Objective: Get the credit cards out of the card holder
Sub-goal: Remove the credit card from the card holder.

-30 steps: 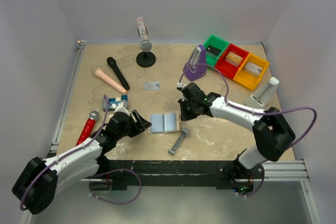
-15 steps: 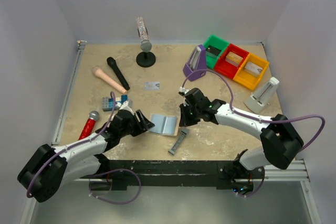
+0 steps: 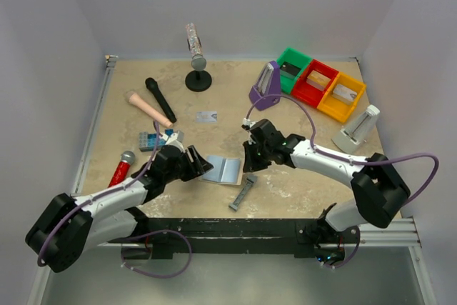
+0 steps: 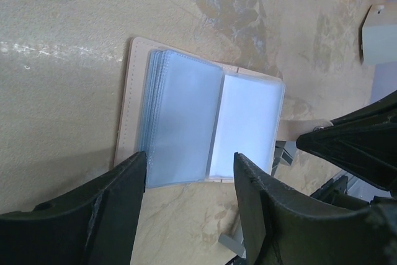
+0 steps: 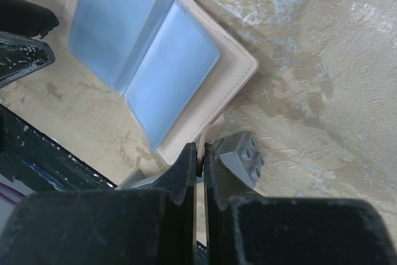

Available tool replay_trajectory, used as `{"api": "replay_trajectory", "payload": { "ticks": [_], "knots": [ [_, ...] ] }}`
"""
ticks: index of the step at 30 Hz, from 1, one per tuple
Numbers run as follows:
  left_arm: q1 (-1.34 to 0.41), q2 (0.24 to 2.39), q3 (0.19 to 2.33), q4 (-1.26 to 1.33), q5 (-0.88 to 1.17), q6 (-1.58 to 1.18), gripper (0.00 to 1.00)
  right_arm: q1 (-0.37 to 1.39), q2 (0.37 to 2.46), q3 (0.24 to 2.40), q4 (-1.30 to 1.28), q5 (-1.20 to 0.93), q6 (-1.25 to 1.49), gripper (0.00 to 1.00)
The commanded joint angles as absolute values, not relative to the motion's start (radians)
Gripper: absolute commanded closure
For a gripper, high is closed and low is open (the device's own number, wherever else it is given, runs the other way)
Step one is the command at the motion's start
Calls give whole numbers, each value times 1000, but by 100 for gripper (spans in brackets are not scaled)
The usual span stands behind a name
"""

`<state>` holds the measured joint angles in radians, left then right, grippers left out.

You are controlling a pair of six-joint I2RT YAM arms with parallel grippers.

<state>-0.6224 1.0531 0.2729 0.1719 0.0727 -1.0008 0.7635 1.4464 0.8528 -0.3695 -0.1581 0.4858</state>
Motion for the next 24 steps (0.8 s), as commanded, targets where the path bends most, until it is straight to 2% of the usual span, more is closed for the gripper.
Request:
{"api": "replay_trajectory", "payload": {
  "ticks": [1, 24],
  "knots": [
    [-624, 1083, 321, 222, 90, -956, 37, 761, 1451, 907, -359, -178, 476, 100],
    [-624, 1201, 308, 377, 204, -953, 38, 749, 1502, 948, -365, -212, 465, 100]
  ]
}}
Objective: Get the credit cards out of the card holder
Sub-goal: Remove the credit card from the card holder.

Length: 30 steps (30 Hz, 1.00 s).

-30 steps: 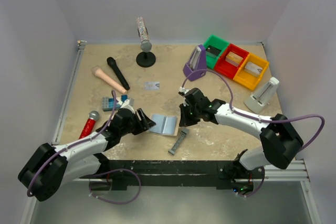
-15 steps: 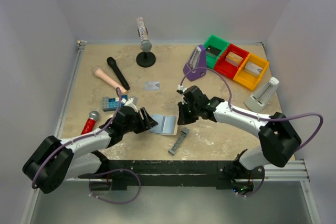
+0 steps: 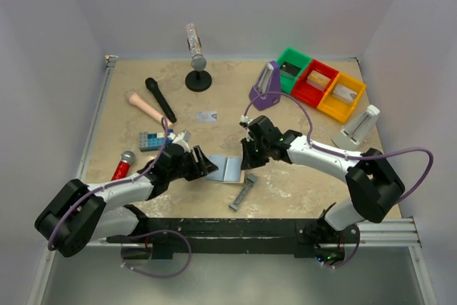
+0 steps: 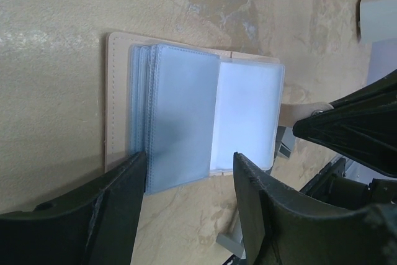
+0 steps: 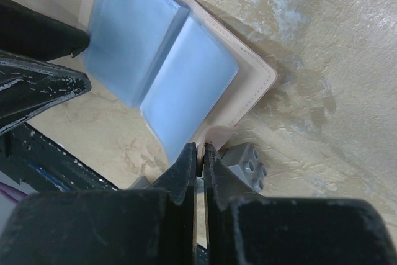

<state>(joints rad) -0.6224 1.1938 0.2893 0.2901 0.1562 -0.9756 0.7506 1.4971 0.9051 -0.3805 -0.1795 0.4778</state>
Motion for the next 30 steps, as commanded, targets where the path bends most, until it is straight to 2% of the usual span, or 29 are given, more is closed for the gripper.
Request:
{"api": "replay_trajectory", "payload": {
  "ticks": [1, 15, 30],
  "knots": [
    [-624, 1204, 310, 386, 210, -951, 38, 749, 1503, 950, -365, -212, 465, 100],
    [-630, 1247, 324, 474, 304, -953, 40, 747, 1511, 960, -368, -216, 462, 100],
    [-637, 1221, 319, 436, 262, -943, 40, 742, 1502, 950, -377, -204, 456, 100]
  ]
}}
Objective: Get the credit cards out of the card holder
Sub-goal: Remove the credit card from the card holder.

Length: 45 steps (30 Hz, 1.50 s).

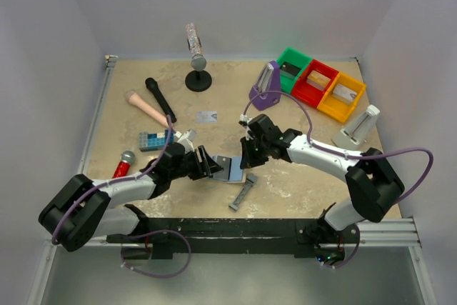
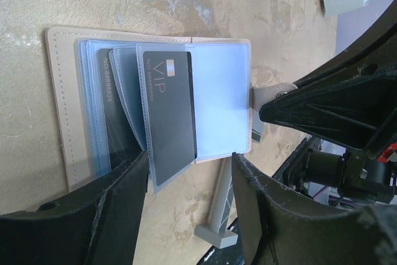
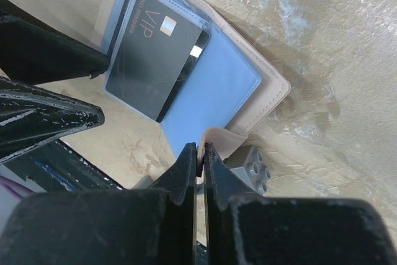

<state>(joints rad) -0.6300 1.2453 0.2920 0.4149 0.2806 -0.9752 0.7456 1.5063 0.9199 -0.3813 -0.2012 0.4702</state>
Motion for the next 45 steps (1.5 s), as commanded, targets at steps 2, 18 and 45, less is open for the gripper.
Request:
{"api": "replay_trajectory", "payload": {
  "ticks": [2, 18, 45],
  "knots": [
    [-638, 1191, 321, 393, 230, -931, 40, 741, 1502, 948, -382, -198, 453, 100],
    [-635, 1045, 331, 149, 11, -888, 39, 695, 1569, 1012, -420, -186, 382, 100],
    [-634, 1130, 382, 273, 63, -900, 73, 706, 1528, 1060, -290, -555, 439, 71]
  ]
}}
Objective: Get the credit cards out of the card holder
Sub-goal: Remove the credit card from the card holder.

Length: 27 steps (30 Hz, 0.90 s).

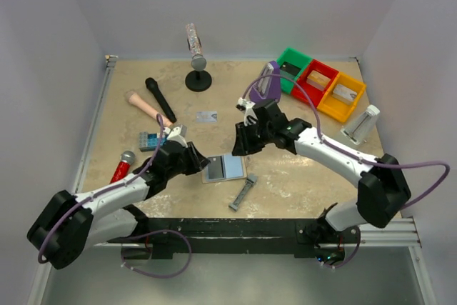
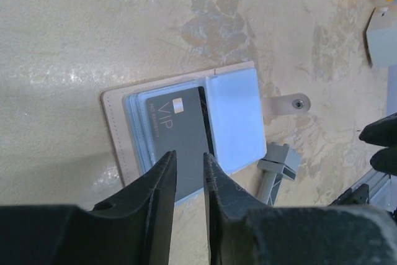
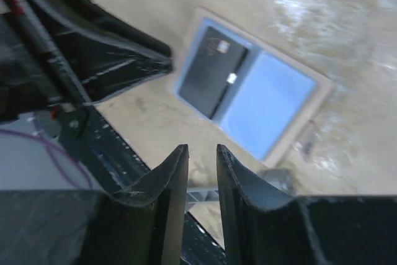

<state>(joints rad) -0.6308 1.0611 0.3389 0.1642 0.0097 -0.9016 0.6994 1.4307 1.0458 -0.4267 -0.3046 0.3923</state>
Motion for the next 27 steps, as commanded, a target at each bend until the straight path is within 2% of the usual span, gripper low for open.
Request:
{"api": "replay_trajectory", "payload": {
  "ticks": [1, 9, 27],
  "knots": [
    [-635, 1144, 383, 279, 63, -900, 76, 707, 1543, 1048, -249, -572, 457, 70],
    [-635, 1213, 399, 284, 25, -893, 89, 707, 1635, 1000, -135, -592, 511, 65],
    [-637, 1296, 365, 295, -20, -907, 94, 704, 1787, 1020, -80, -569, 551, 66]
  ]
}}
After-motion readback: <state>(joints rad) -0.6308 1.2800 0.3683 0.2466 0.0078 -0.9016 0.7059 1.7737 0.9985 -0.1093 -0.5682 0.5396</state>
